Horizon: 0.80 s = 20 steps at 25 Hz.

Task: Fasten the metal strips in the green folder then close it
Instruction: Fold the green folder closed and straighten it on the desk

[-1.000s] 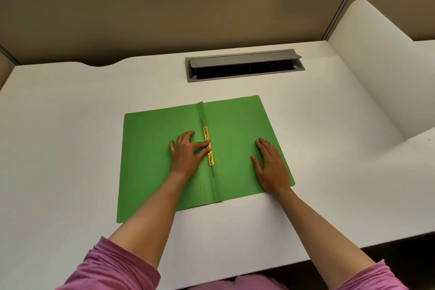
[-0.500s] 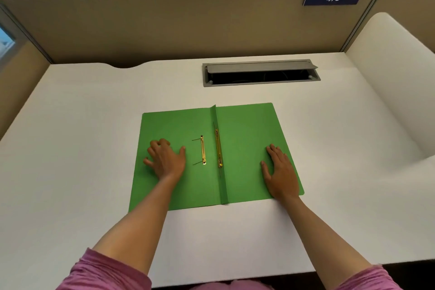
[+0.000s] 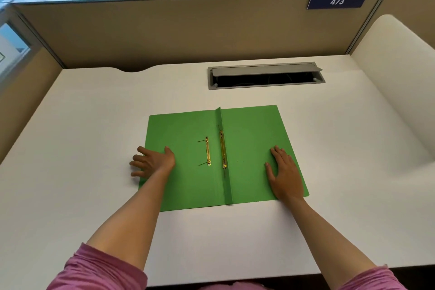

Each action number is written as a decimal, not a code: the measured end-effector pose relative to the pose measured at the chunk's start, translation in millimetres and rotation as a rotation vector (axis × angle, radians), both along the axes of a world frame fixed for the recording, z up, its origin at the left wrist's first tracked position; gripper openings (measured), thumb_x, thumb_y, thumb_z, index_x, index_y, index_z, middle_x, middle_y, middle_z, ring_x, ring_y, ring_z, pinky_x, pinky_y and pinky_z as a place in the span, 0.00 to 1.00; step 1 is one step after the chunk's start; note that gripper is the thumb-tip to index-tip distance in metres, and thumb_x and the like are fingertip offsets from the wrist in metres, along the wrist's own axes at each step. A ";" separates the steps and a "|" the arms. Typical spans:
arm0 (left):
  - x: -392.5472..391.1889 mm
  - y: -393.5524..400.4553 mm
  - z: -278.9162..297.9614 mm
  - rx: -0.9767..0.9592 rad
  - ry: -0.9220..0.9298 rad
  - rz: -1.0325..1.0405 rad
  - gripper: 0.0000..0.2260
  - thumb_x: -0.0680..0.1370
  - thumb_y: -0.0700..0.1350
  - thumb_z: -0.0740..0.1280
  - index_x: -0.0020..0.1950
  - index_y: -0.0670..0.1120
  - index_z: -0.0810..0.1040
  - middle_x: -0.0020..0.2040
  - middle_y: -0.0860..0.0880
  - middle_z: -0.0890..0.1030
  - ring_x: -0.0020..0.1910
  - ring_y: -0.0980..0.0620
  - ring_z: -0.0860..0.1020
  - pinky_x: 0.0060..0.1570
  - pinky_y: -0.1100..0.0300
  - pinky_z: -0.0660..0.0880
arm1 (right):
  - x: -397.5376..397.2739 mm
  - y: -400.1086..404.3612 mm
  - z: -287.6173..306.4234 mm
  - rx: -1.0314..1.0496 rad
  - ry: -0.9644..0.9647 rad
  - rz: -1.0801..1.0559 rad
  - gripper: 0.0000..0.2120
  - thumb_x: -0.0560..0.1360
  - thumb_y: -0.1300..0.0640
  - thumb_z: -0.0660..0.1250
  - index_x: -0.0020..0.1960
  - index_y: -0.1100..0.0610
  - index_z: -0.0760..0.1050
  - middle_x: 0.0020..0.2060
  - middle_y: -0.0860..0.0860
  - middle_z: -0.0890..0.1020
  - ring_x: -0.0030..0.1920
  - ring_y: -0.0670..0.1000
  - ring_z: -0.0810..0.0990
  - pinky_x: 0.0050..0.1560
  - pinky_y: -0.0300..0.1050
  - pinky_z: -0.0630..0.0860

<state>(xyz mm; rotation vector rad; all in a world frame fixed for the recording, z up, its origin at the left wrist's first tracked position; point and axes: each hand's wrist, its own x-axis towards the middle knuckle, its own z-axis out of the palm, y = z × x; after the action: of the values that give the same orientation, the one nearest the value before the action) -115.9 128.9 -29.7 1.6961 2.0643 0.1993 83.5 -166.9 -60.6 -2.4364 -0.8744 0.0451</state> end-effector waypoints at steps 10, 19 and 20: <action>5.7 20.8 15.4 -0.074 -0.222 0.320 0.30 0.72 0.47 0.69 0.69 0.40 0.60 0.67 0.42 0.66 0.67 0.43 0.64 0.67 0.50 0.61 | -0.4 -0.6 2.7 0.013 0.010 0.003 0.25 0.79 0.51 0.63 0.74 0.55 0.66 0.74 0.50 0.69 0.75 0.51 0.64 0.77 0.49 0.60; -8.1 53.5 59.7 -0.146 -0.499 0.396 0.24 0.78 0.45 0.63 0.73 0.39 0.64 0.71 0.41 0.71 0.67 0.42 0.73 0.62 0.52 0.72 | 0.0 -0.2 2.7 0.010 -0.004 0.006 0.25 0.79 0.50 0.63 0.74 0.55 0.66 0.73 0.51 0.69 0.75 0.52 0.65 0.76 0.50 0.62; -7.6 58.0 69.4 -0.173 -0.482 0.312 0.21 0.79 0.46 0.60 0.70 0.38 0.68 0.68 0.41 0.75 0.61 0.42 0.76 0.55 0.53 0.74 | 0.1 0.0 2.6 0.008 -0.005 0.006 0.25 0.79 0.50 0.63 0.74 0.55 0.66 0.73 0.51 0.69 0.75 0.52 0.65 0.76 0.50 0.62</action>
<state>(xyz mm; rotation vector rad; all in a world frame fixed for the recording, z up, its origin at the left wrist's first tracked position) -123.5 186.9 39.7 1.0858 1.8966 0.4647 83.7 -166.8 -58.0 -2.4273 -0.8822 0.0377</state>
